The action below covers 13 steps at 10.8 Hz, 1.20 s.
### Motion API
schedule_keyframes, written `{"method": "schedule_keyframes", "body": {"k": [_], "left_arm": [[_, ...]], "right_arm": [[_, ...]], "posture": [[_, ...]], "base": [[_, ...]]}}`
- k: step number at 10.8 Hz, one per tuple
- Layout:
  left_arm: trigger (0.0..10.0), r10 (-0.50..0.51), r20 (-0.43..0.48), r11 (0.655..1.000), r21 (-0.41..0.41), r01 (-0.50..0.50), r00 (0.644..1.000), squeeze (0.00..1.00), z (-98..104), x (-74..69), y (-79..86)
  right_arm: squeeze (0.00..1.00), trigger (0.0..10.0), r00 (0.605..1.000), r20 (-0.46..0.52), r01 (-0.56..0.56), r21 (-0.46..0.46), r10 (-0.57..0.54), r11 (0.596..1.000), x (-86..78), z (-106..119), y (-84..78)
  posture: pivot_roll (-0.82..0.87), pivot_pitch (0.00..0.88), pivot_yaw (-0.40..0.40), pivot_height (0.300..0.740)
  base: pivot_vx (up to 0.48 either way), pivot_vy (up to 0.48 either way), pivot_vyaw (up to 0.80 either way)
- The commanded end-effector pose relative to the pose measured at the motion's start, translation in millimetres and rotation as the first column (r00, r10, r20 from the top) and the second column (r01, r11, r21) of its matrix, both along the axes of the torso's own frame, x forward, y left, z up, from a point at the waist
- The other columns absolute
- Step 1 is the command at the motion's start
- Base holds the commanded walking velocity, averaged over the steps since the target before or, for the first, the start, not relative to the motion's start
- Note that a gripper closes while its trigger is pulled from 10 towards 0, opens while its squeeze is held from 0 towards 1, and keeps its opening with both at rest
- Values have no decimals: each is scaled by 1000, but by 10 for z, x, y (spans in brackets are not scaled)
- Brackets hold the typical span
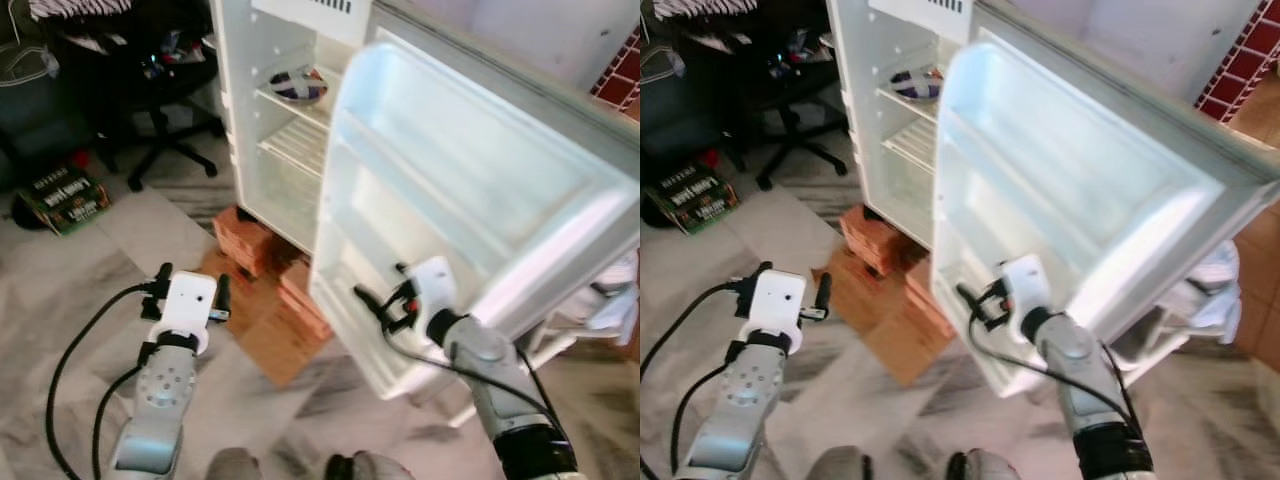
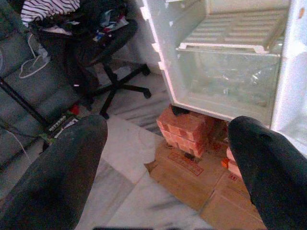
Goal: Restocking fridge
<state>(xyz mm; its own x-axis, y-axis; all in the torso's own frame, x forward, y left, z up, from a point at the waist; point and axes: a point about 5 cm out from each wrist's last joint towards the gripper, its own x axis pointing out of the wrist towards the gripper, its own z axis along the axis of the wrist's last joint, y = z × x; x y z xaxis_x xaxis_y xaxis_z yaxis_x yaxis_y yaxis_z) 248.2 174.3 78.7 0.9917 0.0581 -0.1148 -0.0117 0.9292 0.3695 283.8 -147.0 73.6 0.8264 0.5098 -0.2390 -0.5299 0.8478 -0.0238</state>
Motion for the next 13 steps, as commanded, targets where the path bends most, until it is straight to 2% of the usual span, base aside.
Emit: {"method": "schedule_keyframes", "body": {"k": [1,2,6,8,10,13], "left_arm": [[10000,-10,6,1000,0,10,1000,0,7,1,-33],[10000,-12,14,1000,-6,12,1000,0,17,7,-44],[10000,-14,36,1000,-8,14,999,0,48,20,-86],[10000,-22,32,1000,-21,23,999,0,50,21,-103],[10000,-45,37,999,-15,46,998,0,50,17,-136],[10000,-58,28,998,-13,58,998,0,37,5,-150]], "right_arm": [[0,10000,1000,-18,18,-6,-18,1000,-20,-36,-73],[0,10000,1000,-30,-5,-5,5,1000,-40,-58,-58],[0,10000,990,-57,-126,48,128,991,-131,-54,70],[0,10000,971,-79,-221,77,227,972,-201,-58,124],[0,10000,926,-130,-346,82,354,935,-283,-78,127],[0,10000,927,-146,-338,77,346,938,-272,-95,97]], "posture": [[166,102,-48,740],[167,100,-46,740],[167,96,-43,740],[167,97,-43,740],[166,101,-41,740],[168,103,-44,740]], "base": [[0,-398,0],[0,-382,0],[0,0,0],[-148,0,0],[-353,0,0],[-336,0,0]]}}
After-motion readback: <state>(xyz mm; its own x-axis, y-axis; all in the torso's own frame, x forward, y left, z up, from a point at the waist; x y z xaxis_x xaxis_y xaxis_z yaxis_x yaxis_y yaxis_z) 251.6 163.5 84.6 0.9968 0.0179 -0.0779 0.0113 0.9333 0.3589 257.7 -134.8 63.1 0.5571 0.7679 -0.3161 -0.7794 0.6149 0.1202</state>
